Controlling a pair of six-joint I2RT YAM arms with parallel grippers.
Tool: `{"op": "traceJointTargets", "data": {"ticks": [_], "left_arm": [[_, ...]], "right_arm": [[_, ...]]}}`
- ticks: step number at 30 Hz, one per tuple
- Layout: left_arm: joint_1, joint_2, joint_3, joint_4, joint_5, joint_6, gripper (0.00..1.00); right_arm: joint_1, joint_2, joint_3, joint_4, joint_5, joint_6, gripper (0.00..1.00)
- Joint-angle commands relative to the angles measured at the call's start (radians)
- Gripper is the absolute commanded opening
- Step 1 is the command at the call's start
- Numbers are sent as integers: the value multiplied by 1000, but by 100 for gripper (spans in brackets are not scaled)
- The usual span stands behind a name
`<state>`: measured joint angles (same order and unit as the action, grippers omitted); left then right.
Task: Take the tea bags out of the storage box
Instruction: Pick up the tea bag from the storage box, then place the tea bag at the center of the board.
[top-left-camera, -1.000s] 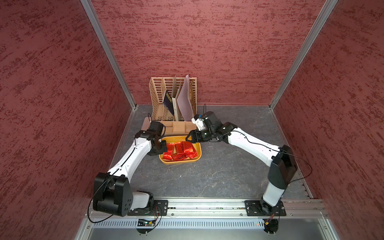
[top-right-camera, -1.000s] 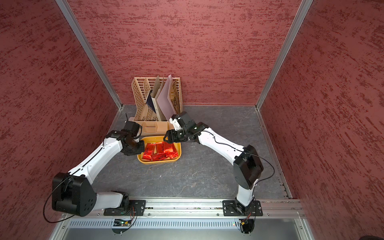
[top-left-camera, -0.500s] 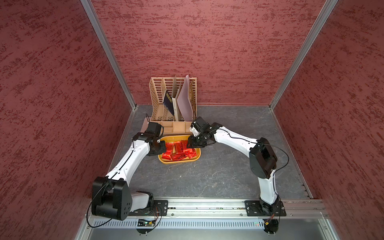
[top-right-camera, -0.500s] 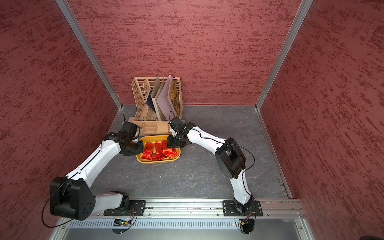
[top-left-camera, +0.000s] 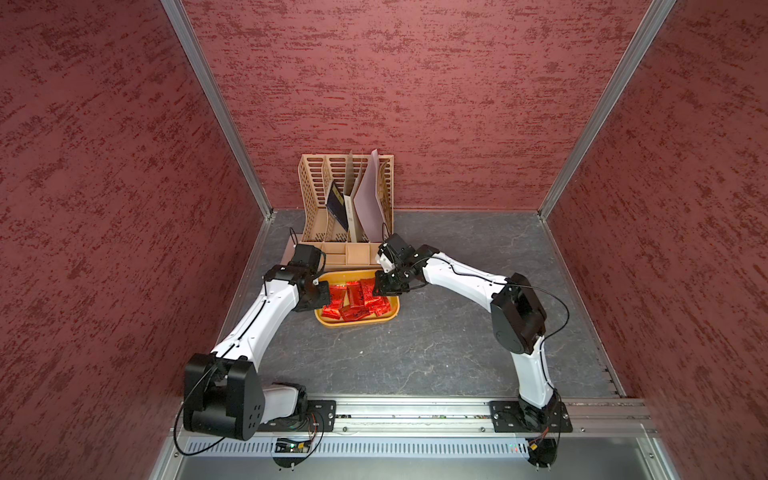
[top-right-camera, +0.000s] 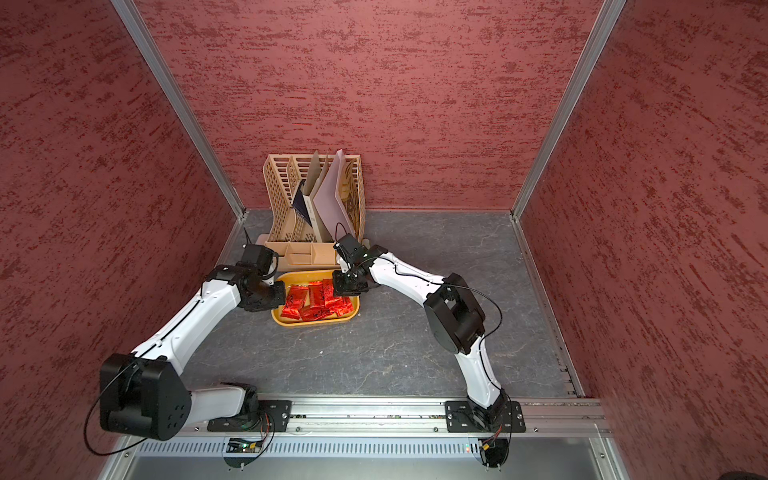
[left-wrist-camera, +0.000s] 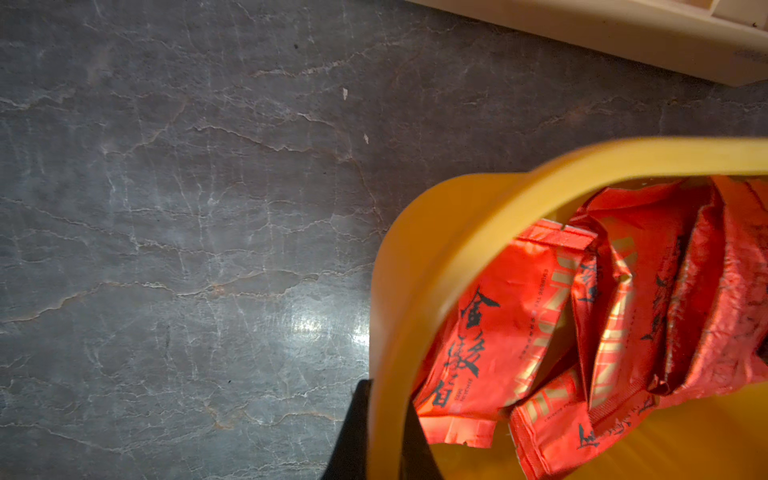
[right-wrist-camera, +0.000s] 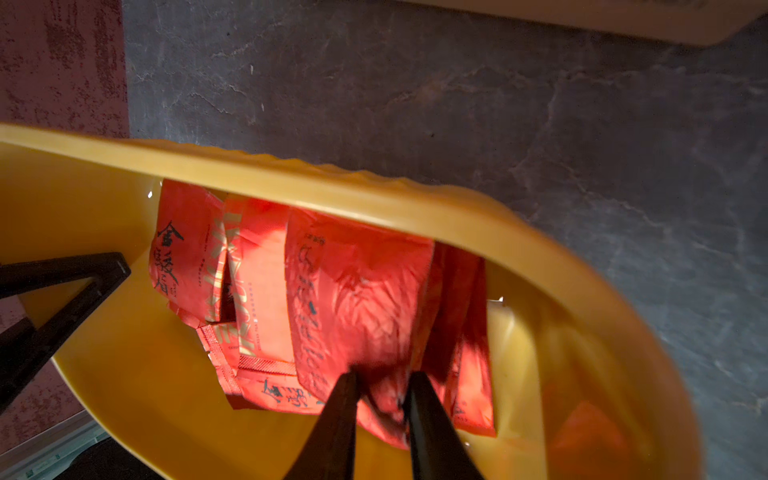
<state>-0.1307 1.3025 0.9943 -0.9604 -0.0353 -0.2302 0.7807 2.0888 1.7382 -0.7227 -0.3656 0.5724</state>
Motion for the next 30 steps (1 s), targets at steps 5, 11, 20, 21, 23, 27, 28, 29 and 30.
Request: {"op": "traceJointTargets", "data": {"ticks": [5, 11, 20, 21, 23, 27, 28, 29, 30], "left_arm": [[7, -11, -2, 32, 8, 1, 0], [9, -11, -2, 28, -3, -3, 0], [26, -10, 0, 20, -31, -12, 0], [29, -9, -1, 21, -32, -12, 0], [31, -8, 0, 20, -28, -12, 0], [31, -6, -1, 22, -18, -9, 0], [31, -6, 0, 22, -15, -9, 0], [32, -7, 0, 22, -13, -7, 0], [31, -8, 0, 22, -11, -8, 0]], "right_arm": [[-3, -55, 21, 39, -44, 5, 5], [-6, -128, 15, 31, -62, 0, 0], [-151, -312, -85, -18, -51, -58, 0], [-187, -326, -111, -15, -46, -62, 0], [-252, -334, -167, 1, -53, -68, 0], [-337, -278, -233, 41, -66, -73, 0], [-344, -251, -229, 46, -59, -79, 0], [-348, -221, -220, 44, -54, -88, 0], [-349, -182, -200, 45, -58, -99, 0]]}}
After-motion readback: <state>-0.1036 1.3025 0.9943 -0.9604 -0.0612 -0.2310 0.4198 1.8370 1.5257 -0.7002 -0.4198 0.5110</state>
